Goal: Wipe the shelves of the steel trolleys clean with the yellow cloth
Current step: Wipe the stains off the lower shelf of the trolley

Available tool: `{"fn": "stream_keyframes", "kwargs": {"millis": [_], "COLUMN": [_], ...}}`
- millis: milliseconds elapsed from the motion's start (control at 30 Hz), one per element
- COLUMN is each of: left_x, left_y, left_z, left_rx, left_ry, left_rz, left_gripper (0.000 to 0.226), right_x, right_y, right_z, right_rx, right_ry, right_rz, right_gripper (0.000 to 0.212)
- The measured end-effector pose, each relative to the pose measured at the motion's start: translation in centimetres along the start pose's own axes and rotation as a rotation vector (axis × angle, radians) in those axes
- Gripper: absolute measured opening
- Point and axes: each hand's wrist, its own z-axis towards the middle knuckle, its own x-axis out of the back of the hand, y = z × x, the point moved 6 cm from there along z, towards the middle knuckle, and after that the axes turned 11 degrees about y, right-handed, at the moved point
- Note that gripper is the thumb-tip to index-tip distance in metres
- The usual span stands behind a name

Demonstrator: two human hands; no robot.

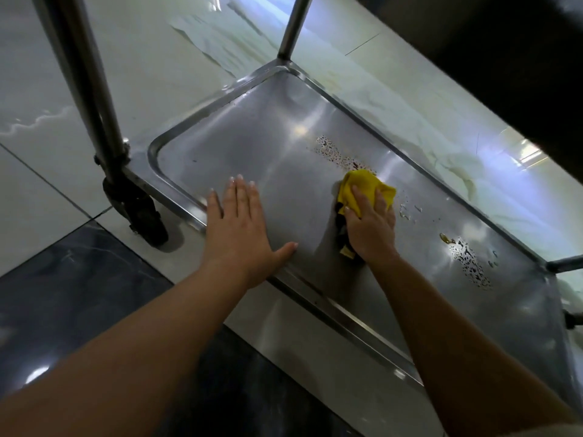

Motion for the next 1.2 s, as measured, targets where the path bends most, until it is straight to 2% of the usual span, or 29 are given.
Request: {"fn": "stream_keyframes", "kwargs": {"millis": [100, 233, 300, 433, 533, 700, 967, 1033, 1133, 1200], "left_x": [0.0, -0.1, -0.1, -0.4, -0.7, -0.3, 0.8, 0.8, 0.2, -0.3], "left_y": [0.1, 0.1, 0.0, -0.4, -0.7, -0.5, 2.5, 3.6, 6.0, 8.5], "left_z": [0.1, -0.2, -0.3, 0.1, 0.1, 0.0, -1.5, -1.6, -2.0, -2.5], "left_rx": [0.013, 0.016, 0.019, 0.018, 0.025, -0.042, -0.158, -0.164, -0.22, -0.269], "left_ry": [-0.007, -0.002, -0.006, -0.022, -0.028, -0.075, -0.121, -0.131, -0.132, -0.138], "left_rz": [0.022, 0.037, 0.043, 0.052, 0.046, 0.034, 0.079, 0.068, 0.078, 0.065], "left_gripper": [0.115, 0.116, 0.116, 0.118, 0.118, 0.096, 0.079, 0.082, 0.081, 0.082], "right_x": [-1.3, -4.9, -6.4, -7.3, -5.8, -1.8, 5.2, 6.1, 5.6, 4.9], "right_y": [-5.0, -15.4, -19.7, -22.1, -18.7, -7.4, 12.6, 14.8, 13.9, 11.4], "right_z": [2.0, 4.7, 5.3, 5.9, 5.3, 1.6, -5.1, -6.1, -6.3, -5.8], "right_rx": [0.095, 0.314, 0.349, 0.396, 0.45, 0.331, -0.18, -0.305, -0.481, -0.399], "right_ry": [-0.065, -0.18, -0.213, -0.234, -0.12, 0.003, 0.131, 0.136, 0.102, 0.078], "right_rz": [0.036, 0.052, 0.103, 0.148, 0.152, 0.173, 0.026, -0.007, -0.015, -0.029], "right_gripper": [0.051, 0.054, 0.055, 0.055, 0.052, 0.049, 0.049, 0.05, 0.052, 0.052]}}
